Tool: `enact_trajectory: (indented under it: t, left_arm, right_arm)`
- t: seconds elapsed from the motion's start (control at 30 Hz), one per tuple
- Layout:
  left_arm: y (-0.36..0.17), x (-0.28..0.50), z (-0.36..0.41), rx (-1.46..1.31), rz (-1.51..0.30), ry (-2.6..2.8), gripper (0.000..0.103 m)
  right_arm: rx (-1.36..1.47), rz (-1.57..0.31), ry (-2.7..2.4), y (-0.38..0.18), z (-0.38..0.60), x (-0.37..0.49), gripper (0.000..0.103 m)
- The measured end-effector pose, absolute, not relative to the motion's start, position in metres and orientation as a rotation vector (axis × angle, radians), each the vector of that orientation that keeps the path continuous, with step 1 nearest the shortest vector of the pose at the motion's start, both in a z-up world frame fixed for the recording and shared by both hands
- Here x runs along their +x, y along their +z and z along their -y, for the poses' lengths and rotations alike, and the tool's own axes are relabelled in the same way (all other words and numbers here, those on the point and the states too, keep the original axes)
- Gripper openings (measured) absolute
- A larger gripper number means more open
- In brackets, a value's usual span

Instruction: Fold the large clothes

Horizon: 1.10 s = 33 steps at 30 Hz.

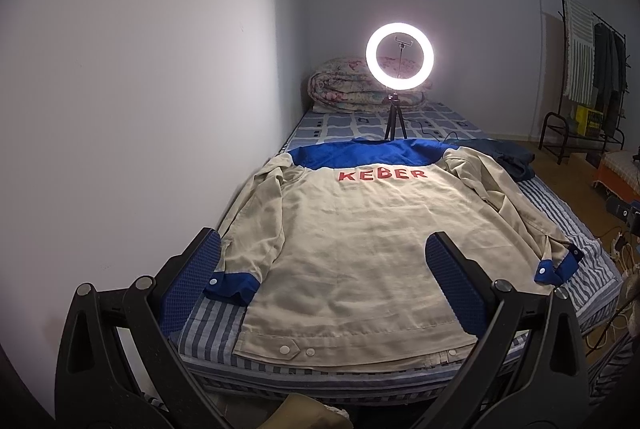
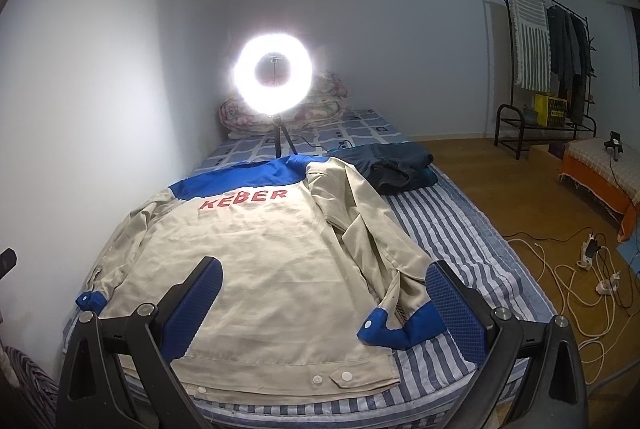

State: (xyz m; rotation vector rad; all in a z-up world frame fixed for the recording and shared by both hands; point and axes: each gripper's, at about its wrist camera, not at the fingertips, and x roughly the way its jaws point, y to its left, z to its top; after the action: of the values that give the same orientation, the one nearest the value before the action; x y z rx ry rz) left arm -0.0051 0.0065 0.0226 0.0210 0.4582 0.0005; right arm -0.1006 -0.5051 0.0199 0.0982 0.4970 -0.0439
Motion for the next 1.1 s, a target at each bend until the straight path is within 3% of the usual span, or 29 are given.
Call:
enact_trajectory:
  t: [1.1]
  left_arm:
    - [0.0223, -0.0077, -0.0074, 0.022, -0.459, 0.001, 0.103]
  right_arm:
    - [0.096, -0.497, -0.045, 0.0199, 0.5047, -0.1008, 0.103]
